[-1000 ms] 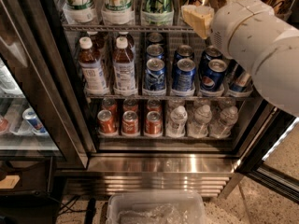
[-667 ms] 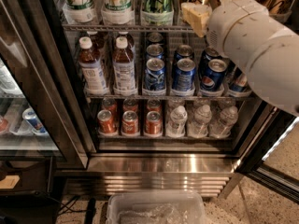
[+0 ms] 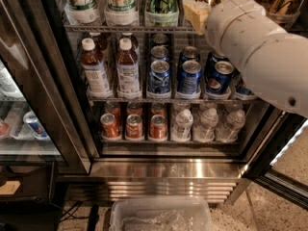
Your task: Pick orange can from top shelf of fridge
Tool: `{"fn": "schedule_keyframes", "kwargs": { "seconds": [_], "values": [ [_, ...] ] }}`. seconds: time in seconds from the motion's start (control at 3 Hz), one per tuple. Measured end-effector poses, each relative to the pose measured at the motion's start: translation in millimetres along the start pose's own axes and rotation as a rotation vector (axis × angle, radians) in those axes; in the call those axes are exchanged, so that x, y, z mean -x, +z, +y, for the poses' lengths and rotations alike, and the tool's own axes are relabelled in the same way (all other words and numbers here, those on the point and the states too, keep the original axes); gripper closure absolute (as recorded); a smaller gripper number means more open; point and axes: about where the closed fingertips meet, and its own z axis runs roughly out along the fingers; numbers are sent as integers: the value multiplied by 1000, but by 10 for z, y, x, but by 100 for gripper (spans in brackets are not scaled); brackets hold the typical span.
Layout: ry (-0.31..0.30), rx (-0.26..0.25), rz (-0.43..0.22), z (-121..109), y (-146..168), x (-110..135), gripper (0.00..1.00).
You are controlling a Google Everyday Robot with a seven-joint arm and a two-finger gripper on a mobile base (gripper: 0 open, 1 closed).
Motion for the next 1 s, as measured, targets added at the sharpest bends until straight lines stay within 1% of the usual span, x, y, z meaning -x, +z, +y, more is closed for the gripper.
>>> {"fn": "schedule_keyframes", "kwargs": {
  "seconds": [0.33, 1.0],
  "values": [
    [-4, -26, -15, -48, 100, 22, 34],
    [1, -60, -31, -102, 269, 64, 35]
  ]
}}
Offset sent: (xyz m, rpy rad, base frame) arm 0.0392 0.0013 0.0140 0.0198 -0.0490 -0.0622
